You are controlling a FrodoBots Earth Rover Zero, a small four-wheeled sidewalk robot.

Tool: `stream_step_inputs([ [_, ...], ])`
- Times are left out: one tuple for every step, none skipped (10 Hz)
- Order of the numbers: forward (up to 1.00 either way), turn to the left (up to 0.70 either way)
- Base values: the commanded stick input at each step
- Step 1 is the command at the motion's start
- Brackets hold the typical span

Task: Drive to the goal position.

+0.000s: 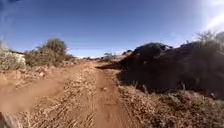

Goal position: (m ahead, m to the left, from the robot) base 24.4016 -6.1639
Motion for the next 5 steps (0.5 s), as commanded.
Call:
stream_step_inputs([
  [0.5, 0.0],
  [0.5, 0.19],
  [0.5, 0.43],
  [0.5, 0.24],
  [0.5, 0.0],
])
